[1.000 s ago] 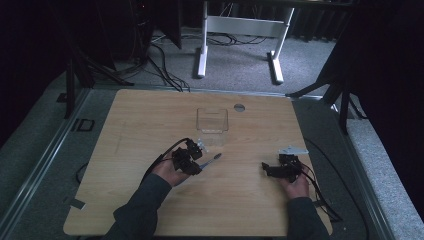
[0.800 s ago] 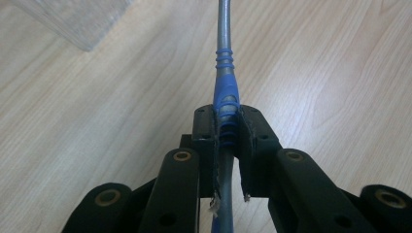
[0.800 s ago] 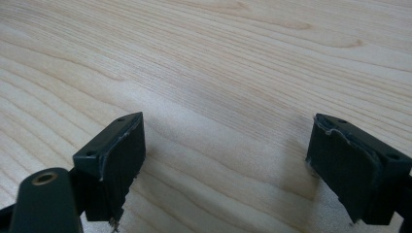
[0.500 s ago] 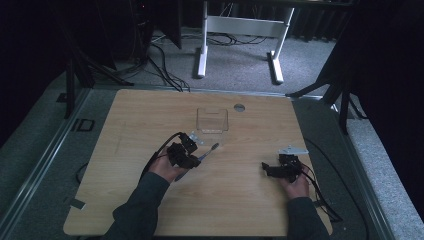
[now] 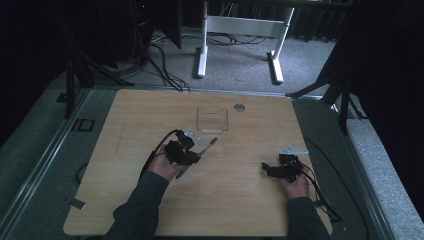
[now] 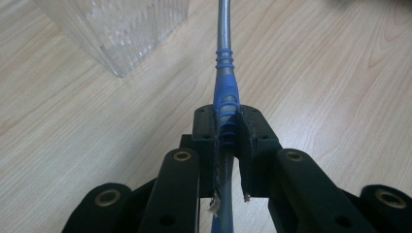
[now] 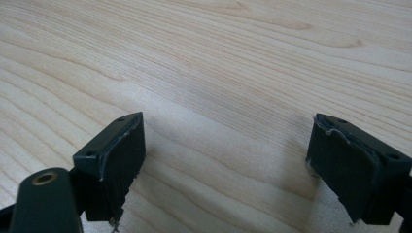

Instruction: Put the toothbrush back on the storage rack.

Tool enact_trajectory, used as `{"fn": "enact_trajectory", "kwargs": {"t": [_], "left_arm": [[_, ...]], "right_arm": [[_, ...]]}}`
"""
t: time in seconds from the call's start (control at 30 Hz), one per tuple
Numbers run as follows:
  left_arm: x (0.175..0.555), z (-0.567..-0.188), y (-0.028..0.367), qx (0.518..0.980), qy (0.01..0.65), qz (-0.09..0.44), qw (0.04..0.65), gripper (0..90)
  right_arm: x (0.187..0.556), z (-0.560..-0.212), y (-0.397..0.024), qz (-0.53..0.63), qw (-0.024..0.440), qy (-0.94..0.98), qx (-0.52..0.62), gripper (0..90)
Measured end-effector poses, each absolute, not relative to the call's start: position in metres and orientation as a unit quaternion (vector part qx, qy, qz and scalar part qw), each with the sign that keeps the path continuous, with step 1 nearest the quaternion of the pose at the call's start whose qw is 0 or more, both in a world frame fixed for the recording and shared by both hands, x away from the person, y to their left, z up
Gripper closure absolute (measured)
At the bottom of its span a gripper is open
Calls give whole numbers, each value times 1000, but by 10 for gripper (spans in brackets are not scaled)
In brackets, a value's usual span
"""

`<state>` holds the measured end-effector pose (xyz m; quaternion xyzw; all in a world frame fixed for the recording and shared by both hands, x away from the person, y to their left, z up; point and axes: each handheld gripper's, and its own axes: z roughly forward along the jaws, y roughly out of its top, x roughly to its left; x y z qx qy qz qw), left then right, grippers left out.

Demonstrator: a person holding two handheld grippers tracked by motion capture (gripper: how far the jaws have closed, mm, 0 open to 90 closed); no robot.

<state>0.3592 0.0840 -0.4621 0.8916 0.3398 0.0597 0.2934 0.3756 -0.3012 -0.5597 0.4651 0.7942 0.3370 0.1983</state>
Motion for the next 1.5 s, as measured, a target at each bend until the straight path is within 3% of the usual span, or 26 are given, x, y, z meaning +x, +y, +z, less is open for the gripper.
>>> {"fn": "enact_trajectory", "kwargs": {"t": [1.5], "left_arm": [[360,-452,98,846,366,92,377,788]], "right_arm": [[376,-560,-301,337,198,794,465,135]]}}
